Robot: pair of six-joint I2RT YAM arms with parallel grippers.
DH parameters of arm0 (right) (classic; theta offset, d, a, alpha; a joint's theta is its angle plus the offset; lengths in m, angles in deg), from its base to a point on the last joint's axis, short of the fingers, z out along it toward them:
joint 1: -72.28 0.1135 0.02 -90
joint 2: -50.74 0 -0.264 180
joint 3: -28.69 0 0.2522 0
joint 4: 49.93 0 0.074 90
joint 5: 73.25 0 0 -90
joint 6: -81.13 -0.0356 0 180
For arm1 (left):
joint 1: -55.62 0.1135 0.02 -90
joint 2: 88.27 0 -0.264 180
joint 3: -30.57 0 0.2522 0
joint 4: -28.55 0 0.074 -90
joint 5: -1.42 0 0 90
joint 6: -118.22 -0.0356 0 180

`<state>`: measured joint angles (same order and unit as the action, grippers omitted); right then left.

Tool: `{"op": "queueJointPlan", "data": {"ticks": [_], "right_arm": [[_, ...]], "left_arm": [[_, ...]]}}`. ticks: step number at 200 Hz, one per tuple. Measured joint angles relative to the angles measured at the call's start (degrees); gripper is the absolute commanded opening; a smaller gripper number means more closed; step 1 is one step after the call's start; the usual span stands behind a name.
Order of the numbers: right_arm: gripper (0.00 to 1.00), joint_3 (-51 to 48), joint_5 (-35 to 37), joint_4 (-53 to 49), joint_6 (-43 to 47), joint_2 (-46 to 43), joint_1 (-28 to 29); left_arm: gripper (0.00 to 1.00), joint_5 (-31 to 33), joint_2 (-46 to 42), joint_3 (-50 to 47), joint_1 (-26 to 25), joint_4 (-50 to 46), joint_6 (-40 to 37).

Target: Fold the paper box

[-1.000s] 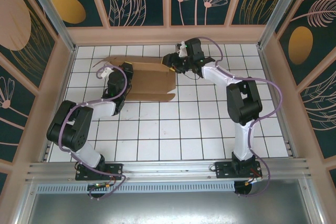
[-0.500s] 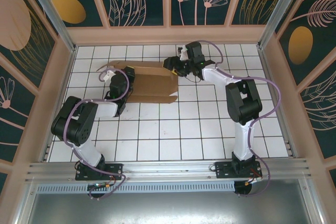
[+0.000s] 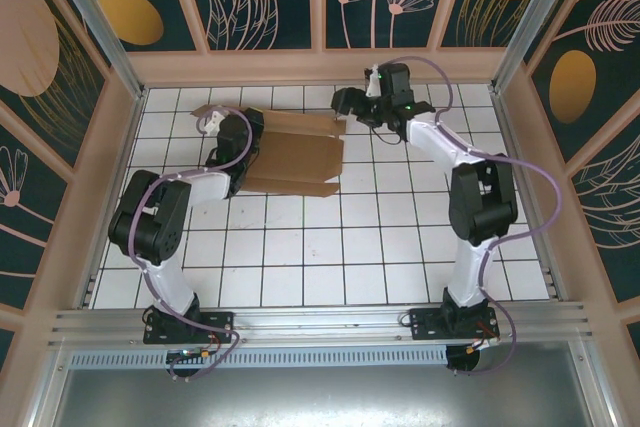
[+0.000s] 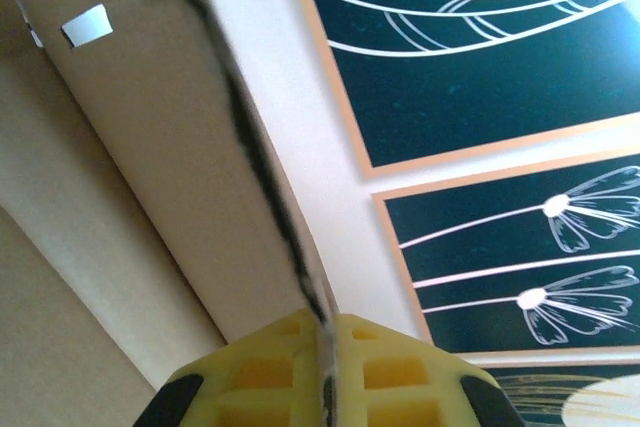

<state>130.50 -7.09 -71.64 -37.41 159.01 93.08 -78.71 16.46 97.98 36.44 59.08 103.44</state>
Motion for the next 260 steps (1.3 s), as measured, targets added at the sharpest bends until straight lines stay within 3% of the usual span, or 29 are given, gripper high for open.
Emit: {"op": "queueJointPlan", "data": {"ticks": [58, 110, 141, 158, 209, 260], "right_arm": [[0.40, -6.5, 8.0, -0.7, 4.4, -9.3, 6.3], [0.29, -8.3, 12.3, -4.2, 7.1, -5.7, 17.2], [0.14, -7.7, 16.9, -5.2, 9.3, -1.4, 19.6], [0.00, -5.1, 21.4, -6.4, 10.6, 3.5, 20.3], [0.00, 2.1, 32.1, -9.1, 14.9, 17.3, 23.0], [0.00, -5.7, 37.0, -4.9, 16.0, 13.8, 26.8]], "left_arm": [[0.00, -0.4, 4.7, 3.3, 0.5, -2.3, 0.1], [0.00, -0.1, 4.5, 9.3, 0.5, -10.9, 0.0], [0.00, 0.3, 3.4, 10.2, 0.5, -13.6, 0.2], [0.00, 0.7, 3.3, 10.4, 0.5, -14.5, 0.5], [0.00, 1.2, 3.3, 10.8, 0.5, -16.1, 1.6], [0.00, 1.6, 3.2, 11.2, 0.5, -16.5, 1.8]]}}
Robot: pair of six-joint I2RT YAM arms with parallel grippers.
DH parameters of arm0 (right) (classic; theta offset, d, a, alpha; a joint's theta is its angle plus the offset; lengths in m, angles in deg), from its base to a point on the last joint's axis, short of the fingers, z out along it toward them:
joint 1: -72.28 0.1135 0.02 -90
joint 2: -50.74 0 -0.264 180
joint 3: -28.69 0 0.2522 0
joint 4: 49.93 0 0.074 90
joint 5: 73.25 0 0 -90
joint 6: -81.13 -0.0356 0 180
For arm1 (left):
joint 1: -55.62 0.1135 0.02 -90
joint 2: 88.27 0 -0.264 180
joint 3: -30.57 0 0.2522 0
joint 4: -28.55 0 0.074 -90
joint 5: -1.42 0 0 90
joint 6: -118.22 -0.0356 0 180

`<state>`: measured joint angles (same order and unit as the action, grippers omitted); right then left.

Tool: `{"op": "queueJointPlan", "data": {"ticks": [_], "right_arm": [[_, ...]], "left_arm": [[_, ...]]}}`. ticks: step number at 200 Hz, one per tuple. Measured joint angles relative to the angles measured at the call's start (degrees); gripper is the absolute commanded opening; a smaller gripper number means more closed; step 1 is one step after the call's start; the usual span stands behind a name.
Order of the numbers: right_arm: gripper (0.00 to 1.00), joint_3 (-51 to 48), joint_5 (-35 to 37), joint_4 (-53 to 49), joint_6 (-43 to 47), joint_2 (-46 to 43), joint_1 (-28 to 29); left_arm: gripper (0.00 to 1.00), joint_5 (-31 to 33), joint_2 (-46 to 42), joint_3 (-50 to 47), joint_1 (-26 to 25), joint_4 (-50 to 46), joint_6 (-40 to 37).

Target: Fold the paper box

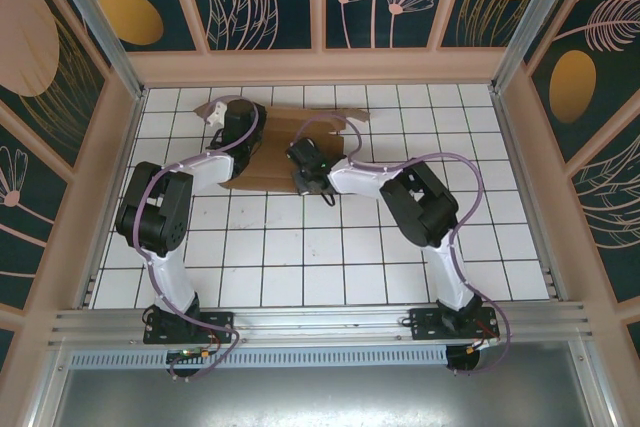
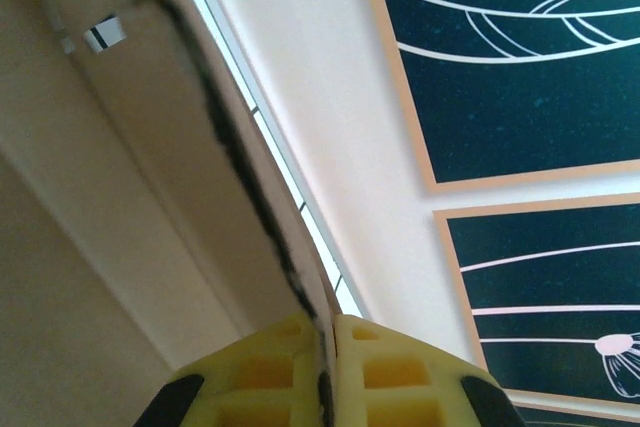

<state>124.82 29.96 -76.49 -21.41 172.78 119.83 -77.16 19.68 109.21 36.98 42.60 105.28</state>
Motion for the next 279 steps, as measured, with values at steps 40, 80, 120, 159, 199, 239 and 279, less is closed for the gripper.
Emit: {"op": "queueJointPlan", "data": {"ticks": [40, 80, 120, 159, 199, 239, 279], "right_arm": [[0.00, -11.2, -0.8, 2.0, -1.8, -7.6, 2.6], [0.00, -16.0, -2.2, 3.2, -3.8, -10.9, 4.4], [0.00, -17.6, -2.4, 5.0, -4.4, -11.7, 4.6], [0.00, -17.6, -2.8, 4.9, -4.3, -11.8, 4.5], [0.11, -17.6, -4.4, 1.5, -2.8, -14.0, 3.0], [0.23, -13.9, -7.6, -1.2, -0.2, -20.9, -0.9], [0.34, -7.0, -11.8, -2.3, 0.4, -25.1, -5.6]], "left_arm": [[0.00, 0.0, -1.5, 0.5, -0.1, -0.3, 0.0], [0.00, -1.0, -4.4, -3.7, -0.1, 0.6, -0.1], [0.00, -2.1, -8.8, -11.0, -0.9, 4.1, -0.1], [0.00, -1.1, -9.4, -12.1, -1.5, 5.0, -1.9], [0.00, -0.7, -8.1, -12.0, -1.6, 6.2, -2.9], [0.00, -1.0, -6.1, -11.7, -1.6, 8.7, -2.9], [0.00, -1.7, -3.1, -10.7, -1.6, 5.2, -2.8]]}}
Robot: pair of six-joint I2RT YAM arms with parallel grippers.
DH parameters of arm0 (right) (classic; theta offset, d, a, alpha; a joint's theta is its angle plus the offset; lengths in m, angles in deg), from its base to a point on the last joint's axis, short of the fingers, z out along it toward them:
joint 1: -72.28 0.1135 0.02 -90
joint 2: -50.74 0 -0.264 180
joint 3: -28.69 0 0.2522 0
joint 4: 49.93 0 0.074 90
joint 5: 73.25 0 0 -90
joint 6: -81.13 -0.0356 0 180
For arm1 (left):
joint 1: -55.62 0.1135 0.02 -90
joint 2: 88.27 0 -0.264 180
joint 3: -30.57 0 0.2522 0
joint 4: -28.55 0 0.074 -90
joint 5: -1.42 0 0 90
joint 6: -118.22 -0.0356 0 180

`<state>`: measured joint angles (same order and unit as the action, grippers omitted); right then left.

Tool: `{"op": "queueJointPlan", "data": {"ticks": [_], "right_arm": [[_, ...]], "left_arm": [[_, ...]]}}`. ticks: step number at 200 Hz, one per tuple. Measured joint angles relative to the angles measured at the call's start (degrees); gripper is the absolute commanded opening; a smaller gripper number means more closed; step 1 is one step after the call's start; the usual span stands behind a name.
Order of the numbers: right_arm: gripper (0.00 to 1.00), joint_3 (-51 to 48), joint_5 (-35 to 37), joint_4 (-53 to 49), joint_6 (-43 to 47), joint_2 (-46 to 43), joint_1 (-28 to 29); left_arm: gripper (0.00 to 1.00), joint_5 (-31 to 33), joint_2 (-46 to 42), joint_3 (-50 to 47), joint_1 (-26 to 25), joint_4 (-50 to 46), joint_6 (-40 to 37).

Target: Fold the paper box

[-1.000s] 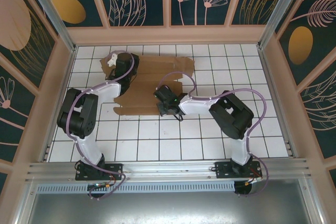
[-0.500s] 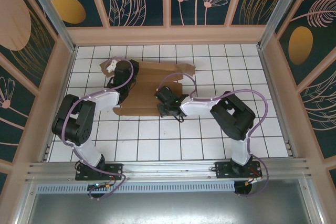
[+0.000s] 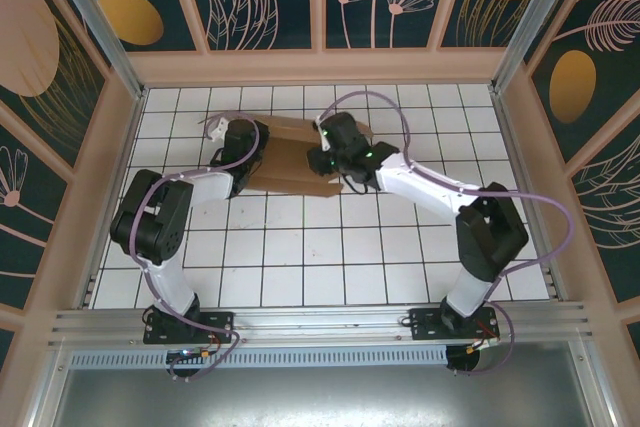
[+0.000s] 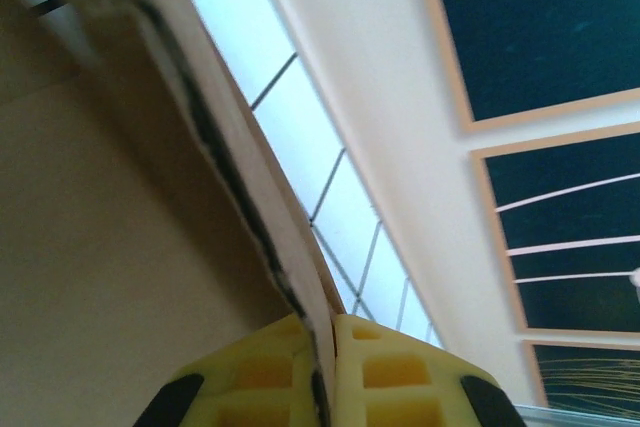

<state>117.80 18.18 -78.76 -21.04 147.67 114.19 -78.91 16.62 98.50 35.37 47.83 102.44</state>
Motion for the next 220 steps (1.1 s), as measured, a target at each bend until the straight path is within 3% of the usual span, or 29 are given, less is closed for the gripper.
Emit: {"op": "queueJointPlan", "data": {"ticks": [41, 66, 130, 188, 220], "right_arm": [[0.38, 3.9, -6.0, -2.8, -1.9, -2.1, -9.6], [0.38, 5.4, -7.3, -4.5, -2.3, -2.0, -11.2], [0.32, -0.8, -6.6, -4.6, -2.0, -4.9, -8.6], [0.22, -7.3, -1.9, -3.3, 2.5, -19.6, 0.3], [0.19, -8.5, -1.4, -1.3, 3.6, -18.2, 3.8]], "left_arm": [[0.00, 1.2, 1.7, 5.0, 0.0, -6.8, 0.0], [0.00, 1.6, 1.7, 8.0, 0.1, -10.2, 1.1], [0.00, 1.2, -4.3, 8.3, 0.1, -19.0, 9.7], [0.00, -0.1, -15.3, 8.5, 0.1, -32.1, 20.3], [0.00, 0.9, -14.2, 12.3, 0.1, -38.9, 22.2]]}}
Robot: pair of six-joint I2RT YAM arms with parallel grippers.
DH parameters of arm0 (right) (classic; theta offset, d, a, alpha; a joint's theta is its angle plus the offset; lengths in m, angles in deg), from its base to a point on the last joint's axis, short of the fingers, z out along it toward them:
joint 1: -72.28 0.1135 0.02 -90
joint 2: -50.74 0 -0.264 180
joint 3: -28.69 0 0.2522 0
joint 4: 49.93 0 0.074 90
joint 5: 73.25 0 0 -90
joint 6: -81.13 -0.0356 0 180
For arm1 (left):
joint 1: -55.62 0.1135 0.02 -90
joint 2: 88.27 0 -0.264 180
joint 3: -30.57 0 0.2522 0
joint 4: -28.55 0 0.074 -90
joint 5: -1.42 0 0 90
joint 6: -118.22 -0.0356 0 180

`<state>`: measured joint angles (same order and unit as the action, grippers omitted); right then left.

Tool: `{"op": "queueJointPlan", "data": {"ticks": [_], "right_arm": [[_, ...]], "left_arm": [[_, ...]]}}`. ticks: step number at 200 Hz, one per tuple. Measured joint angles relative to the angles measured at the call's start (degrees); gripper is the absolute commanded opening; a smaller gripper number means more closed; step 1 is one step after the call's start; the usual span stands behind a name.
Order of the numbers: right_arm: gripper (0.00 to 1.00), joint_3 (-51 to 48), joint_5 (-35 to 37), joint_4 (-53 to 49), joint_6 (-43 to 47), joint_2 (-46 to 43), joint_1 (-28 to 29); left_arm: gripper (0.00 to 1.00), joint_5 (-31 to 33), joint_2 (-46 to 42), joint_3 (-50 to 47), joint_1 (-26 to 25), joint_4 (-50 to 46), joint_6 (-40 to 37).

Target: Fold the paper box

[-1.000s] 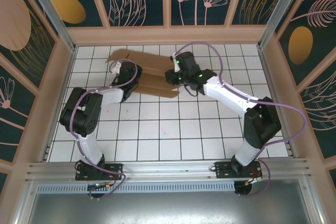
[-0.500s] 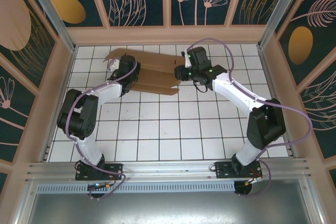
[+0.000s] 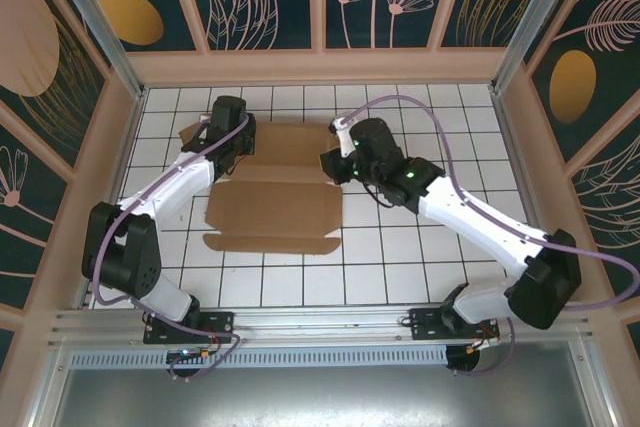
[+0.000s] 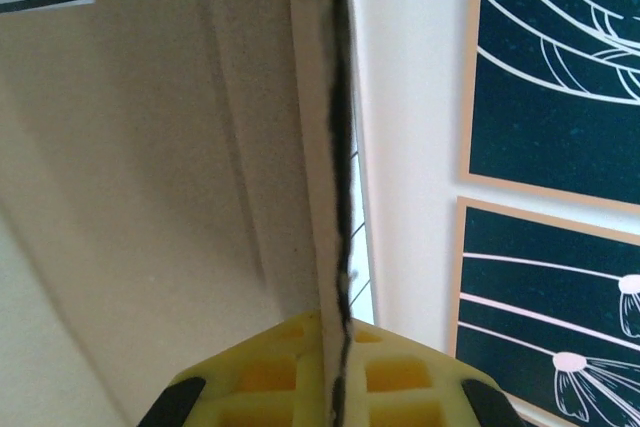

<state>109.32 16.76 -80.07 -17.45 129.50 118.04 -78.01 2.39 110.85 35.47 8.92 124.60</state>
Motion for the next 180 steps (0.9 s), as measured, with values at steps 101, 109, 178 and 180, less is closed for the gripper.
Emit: {"op": "queueJointPlan", "data": {"ticks": [101, 109, 178, 180], "right_arm": [[0.10, -6.3, 1.4, 5.4, -6.0, 8.9, -0.8], [0.10, -6.2, -0.3, 6.7, -7.4, 7.1, -3.1], [0.13, -2.7, -8.5, 10.5, -14.1, 5.0, -10.2], [0.14, -2.6, -8.6, 10.6, -14.3, 5.1, -10.4]], "left_arm": [[0.00, 3.1, 1.6, -7.0, 0.3, 12.2, -3.0], [0.00, 3.6, 1.6, -7.2, 0.3, 12.6, -3.4], [0.00, 7.1, 2.4, -16.3, 0.4, 31.2, -6.8], [0.00, 7.1, 2.5, -16.6, 0.4, 31.8, -6.8]]}}
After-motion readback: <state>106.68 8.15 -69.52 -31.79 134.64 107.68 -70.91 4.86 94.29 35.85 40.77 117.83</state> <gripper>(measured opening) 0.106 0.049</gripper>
